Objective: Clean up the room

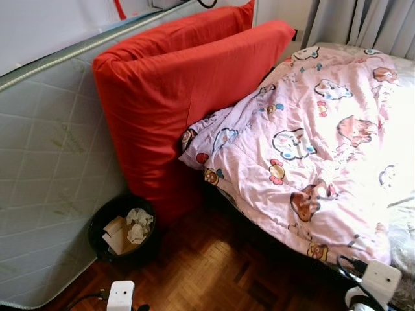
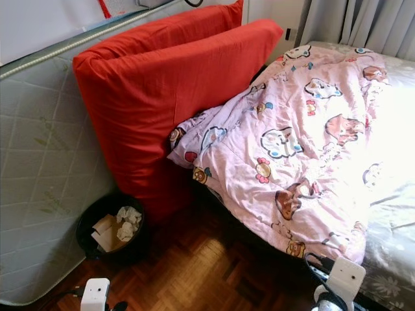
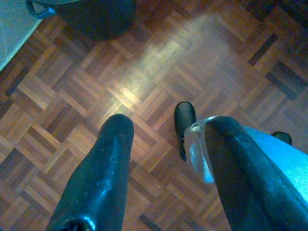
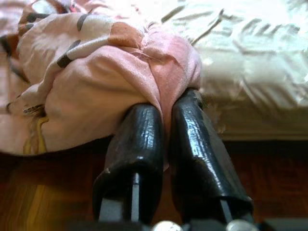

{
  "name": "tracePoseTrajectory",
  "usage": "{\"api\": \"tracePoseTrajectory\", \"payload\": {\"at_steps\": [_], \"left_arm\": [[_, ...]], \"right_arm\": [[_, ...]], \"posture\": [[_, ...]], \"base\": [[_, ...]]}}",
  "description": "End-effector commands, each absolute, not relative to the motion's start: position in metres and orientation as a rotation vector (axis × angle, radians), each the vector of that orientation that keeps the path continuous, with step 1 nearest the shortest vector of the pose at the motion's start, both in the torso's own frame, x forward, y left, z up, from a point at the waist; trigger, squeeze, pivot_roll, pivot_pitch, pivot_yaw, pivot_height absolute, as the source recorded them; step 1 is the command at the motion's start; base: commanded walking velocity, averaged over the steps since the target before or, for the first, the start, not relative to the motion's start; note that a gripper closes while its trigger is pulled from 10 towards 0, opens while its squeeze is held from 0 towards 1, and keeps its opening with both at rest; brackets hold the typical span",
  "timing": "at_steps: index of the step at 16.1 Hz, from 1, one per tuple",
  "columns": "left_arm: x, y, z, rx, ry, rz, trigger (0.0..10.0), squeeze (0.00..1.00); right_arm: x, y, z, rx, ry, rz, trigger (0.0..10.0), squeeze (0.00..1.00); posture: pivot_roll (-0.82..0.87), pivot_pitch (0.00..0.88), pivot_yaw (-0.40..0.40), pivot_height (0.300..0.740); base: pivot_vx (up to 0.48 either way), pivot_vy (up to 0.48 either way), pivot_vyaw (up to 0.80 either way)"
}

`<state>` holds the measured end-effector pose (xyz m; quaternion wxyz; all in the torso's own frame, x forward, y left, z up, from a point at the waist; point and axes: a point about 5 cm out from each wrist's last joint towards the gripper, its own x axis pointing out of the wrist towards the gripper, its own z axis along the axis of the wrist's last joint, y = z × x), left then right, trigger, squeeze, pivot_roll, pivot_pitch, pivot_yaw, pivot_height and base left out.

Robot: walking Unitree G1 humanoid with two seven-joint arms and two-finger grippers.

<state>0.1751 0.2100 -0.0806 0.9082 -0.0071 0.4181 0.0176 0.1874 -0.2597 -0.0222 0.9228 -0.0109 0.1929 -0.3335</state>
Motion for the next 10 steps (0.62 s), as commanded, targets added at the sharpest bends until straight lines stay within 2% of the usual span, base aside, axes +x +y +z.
{"api": "tracePoseTrajectory", "payload": {"at_steps": [1,3,4,5,10], "left_arm": [[0.17,0.212,-0.083,-0.012,0.884,0.047,10.0,0.0],[0.174,0.208,-0.082,-0.012,0.881,0.042,10.0,0.0],[0.175,0.206,-0.082,-0.011,0.879,0.038,10.0,0.0],[0.175,0.204,-0.082,-0.01,0.878,0.033,10.0,0.0],[0.177,0.2,-0.082,-0.009,0.874,0.026,10.0,0.0]], "right_arm": [[0.181,-0.26,-0.032,-0.013,0.458,-0.686,10.0,0.0],[0.171,-0.264,-0.042,0.006,0.529,-0.723,10.0,0.0],[0.168,-0.264,-0.045,0.021,0.549,-0.731,10.0,0.25],[0.163,-0.266,-0.048,0.012,0.572,-0.745,10.0,1.0],[0.152,-0.266,-0.058,0.029,0.646,-0.753,10.0,1.0]], "posture": [[0.05,0.098,0.054,0.74],[0.05,0.1,0.054,0.74],[0.05,0.1,0.053,0.74],[0.05,0.102,0.053,0.74],[0.05,0.1,0.054,0.74]], "base": [[0.0,0.0,0.0],[0.0,0.0,0.0],[0.0,0.0,0.0],[0.0,0.0,0.0],[0.0,0.0,0.0]]}}
